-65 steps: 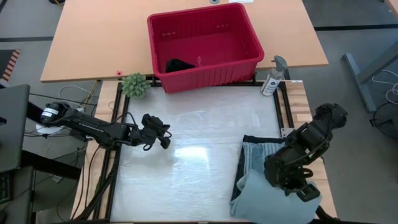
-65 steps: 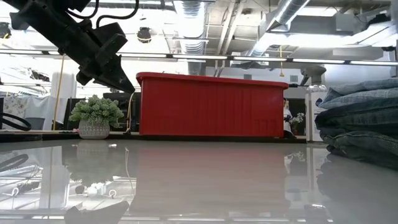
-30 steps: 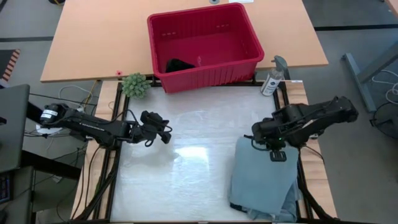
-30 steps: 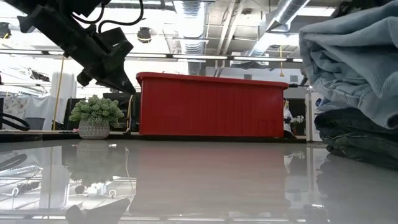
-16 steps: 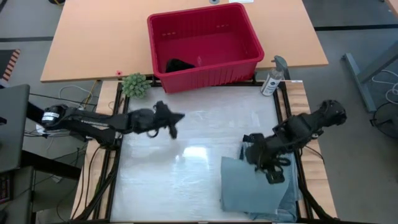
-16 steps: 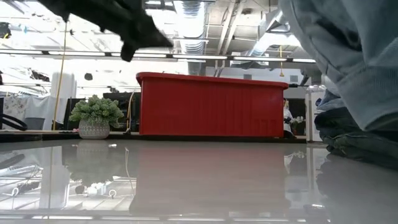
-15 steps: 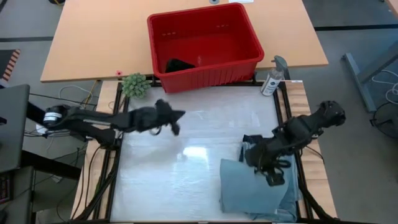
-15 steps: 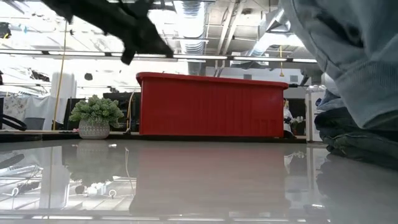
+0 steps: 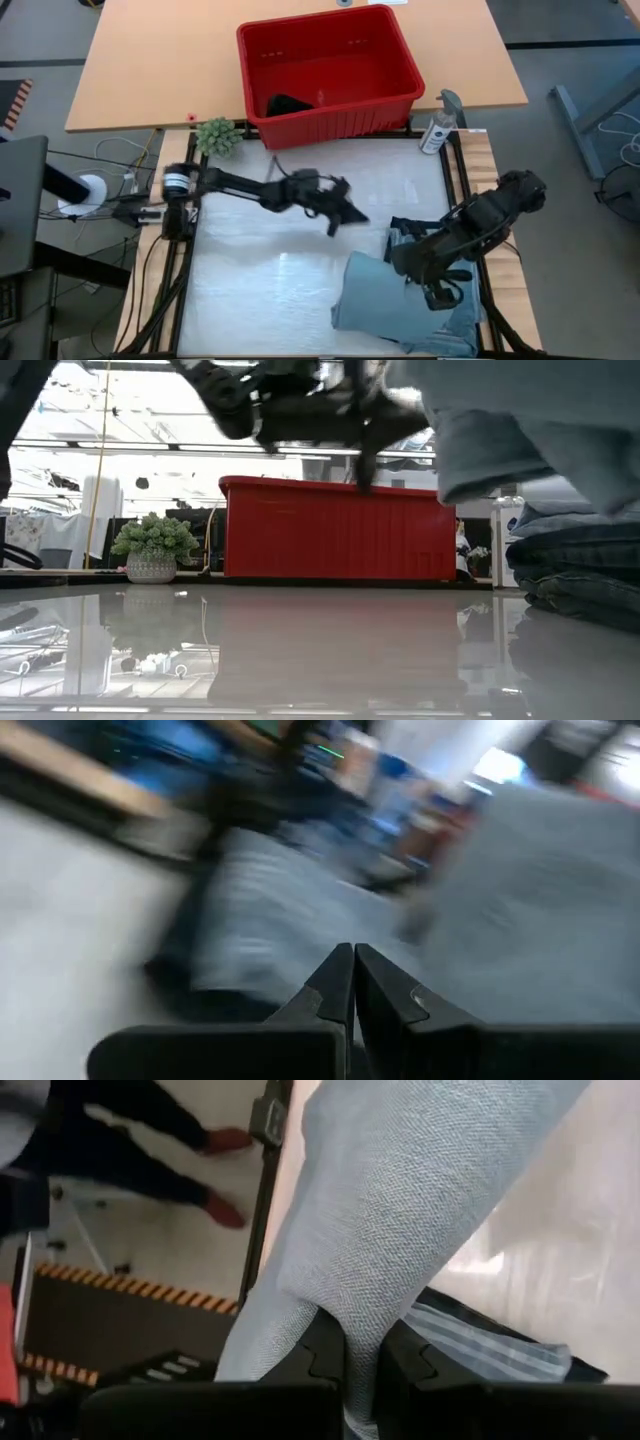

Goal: Fold Laundry from Bin
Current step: Stack the folded light blue denim pants on the blue polo shirt

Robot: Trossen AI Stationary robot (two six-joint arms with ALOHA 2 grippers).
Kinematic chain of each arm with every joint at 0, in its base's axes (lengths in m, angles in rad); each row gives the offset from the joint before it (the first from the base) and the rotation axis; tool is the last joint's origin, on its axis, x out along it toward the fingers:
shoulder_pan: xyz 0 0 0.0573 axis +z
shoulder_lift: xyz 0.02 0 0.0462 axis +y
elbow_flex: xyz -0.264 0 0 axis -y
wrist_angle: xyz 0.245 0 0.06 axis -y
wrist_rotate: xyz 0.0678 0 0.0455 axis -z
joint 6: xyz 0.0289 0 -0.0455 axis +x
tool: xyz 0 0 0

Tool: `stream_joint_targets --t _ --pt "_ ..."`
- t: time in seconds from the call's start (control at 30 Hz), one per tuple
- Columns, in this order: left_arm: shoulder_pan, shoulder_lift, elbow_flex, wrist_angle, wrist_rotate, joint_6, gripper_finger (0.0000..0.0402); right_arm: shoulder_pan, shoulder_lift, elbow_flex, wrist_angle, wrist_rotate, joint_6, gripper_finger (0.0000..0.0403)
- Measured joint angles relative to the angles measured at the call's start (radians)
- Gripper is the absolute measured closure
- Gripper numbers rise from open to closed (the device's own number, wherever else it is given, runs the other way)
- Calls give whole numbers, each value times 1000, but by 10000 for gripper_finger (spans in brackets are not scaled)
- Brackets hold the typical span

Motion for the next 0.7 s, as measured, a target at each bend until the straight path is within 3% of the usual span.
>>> stream_joint_targets --t 0.13,0.33,0.5,0.7 --pt "-91 122 203 9 191 -6 401 17 -33 9 -5 50 37 357" --pt "-199 255 462 -89 394 -52 401 21 -90 9 -7 102 143 357" --pt "-256 308 579 -95 415 -113 402 7 -169 -19 -2 157 382 357" --pt "-306 317 584 -109 328 -103 401 -2 -233 -168 5 129 637 357"
